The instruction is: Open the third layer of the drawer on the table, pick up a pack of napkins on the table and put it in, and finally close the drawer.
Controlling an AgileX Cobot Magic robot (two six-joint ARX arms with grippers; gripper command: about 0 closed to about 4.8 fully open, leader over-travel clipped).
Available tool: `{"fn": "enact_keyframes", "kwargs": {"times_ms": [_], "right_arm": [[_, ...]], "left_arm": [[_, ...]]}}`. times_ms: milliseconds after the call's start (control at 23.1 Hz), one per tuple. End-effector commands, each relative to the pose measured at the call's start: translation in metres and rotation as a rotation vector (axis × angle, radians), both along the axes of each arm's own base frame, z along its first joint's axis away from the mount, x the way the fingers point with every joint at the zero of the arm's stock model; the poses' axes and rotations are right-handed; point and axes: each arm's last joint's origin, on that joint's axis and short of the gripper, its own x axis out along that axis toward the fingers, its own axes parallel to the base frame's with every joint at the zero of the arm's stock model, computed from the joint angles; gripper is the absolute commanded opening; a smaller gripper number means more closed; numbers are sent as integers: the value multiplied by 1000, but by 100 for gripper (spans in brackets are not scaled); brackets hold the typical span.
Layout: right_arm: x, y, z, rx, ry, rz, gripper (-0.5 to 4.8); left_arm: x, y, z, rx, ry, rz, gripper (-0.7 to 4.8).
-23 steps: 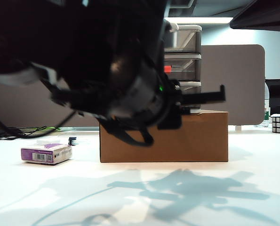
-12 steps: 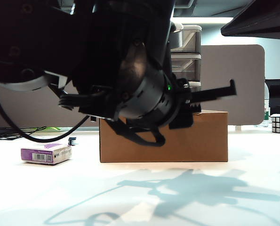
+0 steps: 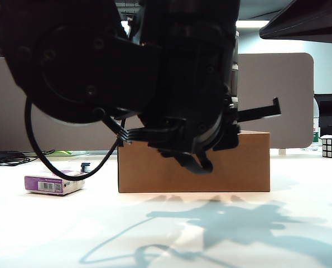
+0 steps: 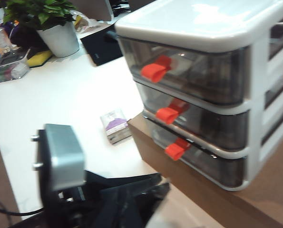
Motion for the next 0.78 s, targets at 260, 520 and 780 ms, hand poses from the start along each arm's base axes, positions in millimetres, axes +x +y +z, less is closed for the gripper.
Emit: {"fn": "enact_keyframes", "kwargs": {"times_ms": [260,520,780], "right_arm": [[0,0,3,5,-16,3,-5],[0,0,3,5,-16,3,-5],[0,0,3,5,-15,3,-5]], "left_arm": [[17,5,7,-38,-14,10,130],[25,4,12,-54,-22,3,135],[27,-1,16,-45,-32,-32,153]]}}
